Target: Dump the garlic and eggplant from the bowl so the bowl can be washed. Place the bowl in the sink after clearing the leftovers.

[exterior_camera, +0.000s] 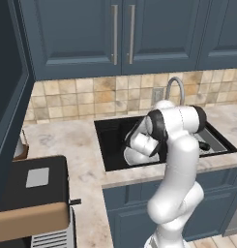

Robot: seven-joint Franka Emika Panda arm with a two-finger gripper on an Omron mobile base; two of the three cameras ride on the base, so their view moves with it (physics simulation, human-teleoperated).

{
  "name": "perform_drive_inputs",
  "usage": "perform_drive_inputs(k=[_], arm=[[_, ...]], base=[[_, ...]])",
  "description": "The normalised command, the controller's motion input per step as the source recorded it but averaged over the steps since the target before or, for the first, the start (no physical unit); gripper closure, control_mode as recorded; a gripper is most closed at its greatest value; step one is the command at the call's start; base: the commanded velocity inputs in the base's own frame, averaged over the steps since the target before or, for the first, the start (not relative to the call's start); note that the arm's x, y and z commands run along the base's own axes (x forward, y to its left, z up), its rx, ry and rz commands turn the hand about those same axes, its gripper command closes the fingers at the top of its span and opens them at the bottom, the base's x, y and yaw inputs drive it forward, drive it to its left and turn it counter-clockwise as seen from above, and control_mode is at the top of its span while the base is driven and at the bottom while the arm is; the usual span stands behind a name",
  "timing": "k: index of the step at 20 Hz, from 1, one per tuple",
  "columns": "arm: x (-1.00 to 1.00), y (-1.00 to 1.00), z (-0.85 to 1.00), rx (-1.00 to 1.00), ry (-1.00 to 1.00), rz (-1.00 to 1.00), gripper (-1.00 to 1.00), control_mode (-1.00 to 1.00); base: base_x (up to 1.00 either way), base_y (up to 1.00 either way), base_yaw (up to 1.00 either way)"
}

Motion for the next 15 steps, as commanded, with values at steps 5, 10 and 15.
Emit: perform_drive_inputs(k=[5, 10, 15], arm=[[-0.04, 0.38, 1.0, 0.0, -0.25, -0.12, -1.0, -1.0], [0.0, 0.48, 1.0, 0.0, -0.17, -0.09, -1.0, -1.0], [-0.19, -0.02, 0.84, 0.04, -0.19, -0.06, -1.0, -1.0]], base=[[0.0, 0.0, 0.0], [0.0, 0.0, 0.0], [0.0, 0.0, 0.0]])
